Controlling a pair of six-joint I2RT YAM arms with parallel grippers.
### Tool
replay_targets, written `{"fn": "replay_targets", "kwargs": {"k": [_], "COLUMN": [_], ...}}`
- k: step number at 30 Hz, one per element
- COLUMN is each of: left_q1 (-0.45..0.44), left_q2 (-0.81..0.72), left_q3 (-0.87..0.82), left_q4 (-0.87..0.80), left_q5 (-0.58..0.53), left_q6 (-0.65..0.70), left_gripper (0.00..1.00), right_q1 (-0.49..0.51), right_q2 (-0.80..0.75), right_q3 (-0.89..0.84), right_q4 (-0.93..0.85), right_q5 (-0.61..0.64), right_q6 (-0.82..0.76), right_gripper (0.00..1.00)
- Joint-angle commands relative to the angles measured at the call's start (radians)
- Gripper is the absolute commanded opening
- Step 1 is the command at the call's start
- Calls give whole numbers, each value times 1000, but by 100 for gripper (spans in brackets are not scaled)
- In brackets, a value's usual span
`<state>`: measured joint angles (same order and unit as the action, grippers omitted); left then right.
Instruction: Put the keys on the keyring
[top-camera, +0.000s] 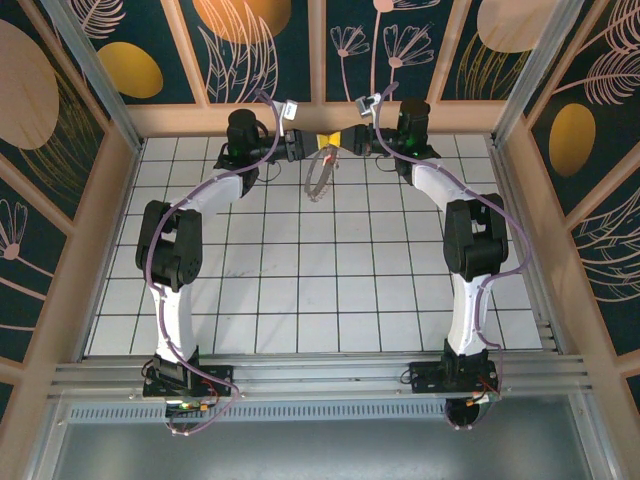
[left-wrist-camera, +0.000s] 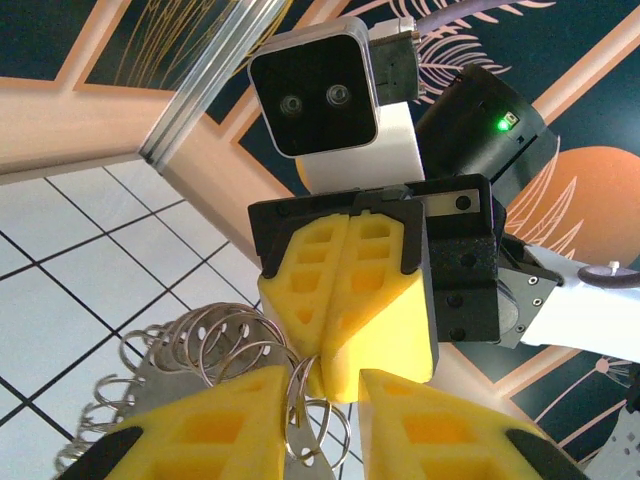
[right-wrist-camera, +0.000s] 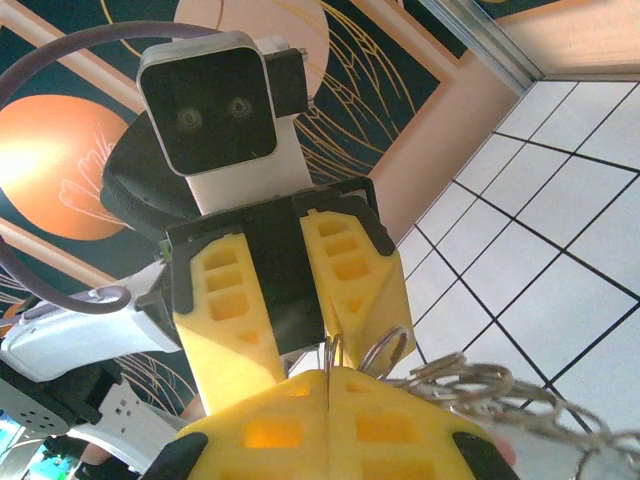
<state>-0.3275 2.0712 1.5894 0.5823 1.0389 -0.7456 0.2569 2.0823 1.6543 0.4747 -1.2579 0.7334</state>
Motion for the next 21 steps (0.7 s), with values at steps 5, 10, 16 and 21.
{"fn": "replay_targets", "kwargs": {"k": [5,10,16,21], "left_q1": [-7,-6,-6,-5], "left_q2": [-28,-30,-32,-31], "left_q3": [-18,-16,-12,-12], "left_q4": [47,56,60,68], "left_q5": [-2,-14,-27,-30], "left_q6": [2,-3,-5,-11], "left_gripper": [34,39,40,35], "right_q1": [-9,-11,-11,-13], "right_q2": [-4,-8,-9,-12], "right_q3": [26,22,21,15], "right_q4": [8,-7,-24,-29], "right_q5": [5,4,3,4], "right_q6": [-33,-50,-65,-71], "right_gripper": [0,0,0,0]}}
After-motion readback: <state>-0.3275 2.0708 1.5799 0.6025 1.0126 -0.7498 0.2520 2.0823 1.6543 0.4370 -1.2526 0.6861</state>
